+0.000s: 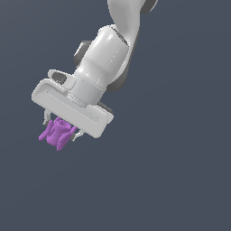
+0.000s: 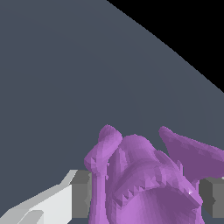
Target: Pick up the object and move it to a goal position.
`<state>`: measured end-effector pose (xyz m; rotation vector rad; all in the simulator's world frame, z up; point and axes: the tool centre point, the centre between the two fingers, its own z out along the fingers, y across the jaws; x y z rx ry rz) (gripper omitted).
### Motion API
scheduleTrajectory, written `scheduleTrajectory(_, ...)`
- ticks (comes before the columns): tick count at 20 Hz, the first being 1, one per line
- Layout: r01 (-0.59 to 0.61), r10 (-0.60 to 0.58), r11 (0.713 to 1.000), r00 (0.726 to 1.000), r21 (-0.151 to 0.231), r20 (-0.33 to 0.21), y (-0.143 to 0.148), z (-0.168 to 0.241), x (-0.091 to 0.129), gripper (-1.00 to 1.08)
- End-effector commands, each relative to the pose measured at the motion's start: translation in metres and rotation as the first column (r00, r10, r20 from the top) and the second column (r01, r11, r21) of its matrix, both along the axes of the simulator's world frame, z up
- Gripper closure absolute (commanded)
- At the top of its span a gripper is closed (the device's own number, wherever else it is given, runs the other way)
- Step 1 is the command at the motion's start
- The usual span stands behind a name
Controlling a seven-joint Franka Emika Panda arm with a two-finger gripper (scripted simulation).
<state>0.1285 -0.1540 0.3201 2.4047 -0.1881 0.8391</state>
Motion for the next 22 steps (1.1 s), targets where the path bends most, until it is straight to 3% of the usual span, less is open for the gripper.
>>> scheduleTrajectory(1,0.037,-0.036,0.999,0.998,-0.02,0.042,-0.003,0.018,0.002,1.08)
scheduleTrajectory(12,0.152,-0.139,0.986,0.977,-0.071,0.162,-0.012,0.07,0.001,1.08)
scheduleTrajectory(22,0.175,-0.158,0.981,0.971,-0.079,0.181,-0.015,0.079,-0.001,1.08)
